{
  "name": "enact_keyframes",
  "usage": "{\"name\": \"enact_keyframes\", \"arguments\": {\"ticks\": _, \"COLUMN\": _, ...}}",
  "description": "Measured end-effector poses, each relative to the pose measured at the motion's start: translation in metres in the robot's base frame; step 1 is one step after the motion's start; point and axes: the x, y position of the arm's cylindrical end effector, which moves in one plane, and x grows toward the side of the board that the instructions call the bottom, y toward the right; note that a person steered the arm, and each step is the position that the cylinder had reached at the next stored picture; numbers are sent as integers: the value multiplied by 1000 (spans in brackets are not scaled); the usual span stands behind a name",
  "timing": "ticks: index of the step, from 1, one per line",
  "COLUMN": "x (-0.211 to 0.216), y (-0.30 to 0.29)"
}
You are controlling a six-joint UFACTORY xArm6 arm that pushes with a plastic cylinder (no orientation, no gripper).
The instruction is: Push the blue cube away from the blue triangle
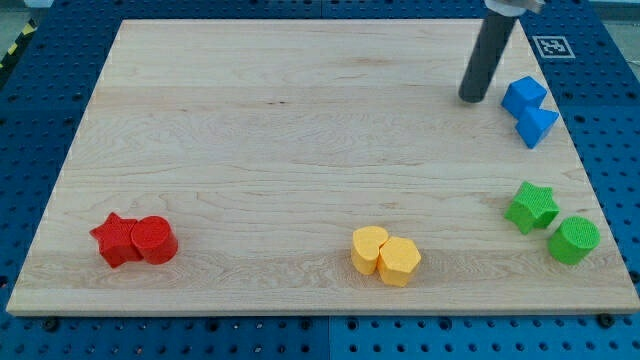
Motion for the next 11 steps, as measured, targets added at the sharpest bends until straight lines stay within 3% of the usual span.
{"name": "enact_keyframes", "arguments": {"ticks": 1, "x": -32, "y": 2}}
{"name": "enact_keyframes", "arguments": {"ticks": 2, "x": -44, "y": 60}}
{"name": "enact_keyframes", "arguments": {"ticks": 3, "x": -39, "y": 132}}
{"name": "enact_keyframes", "arguments": {"ticks": 4, "x": -15, "y": 140}}
{"name": "enact_keyframes", "arguments": {"ticks": 7, "x": 53, "y": 132}}
{"name": "enact_keyframes", "arguments": {"ticks": 9, "x": 49, "y": 82}}
{"name": "enact_keyframes", "arguments": {"ticks": 11, "x": 41, "y": 68}}
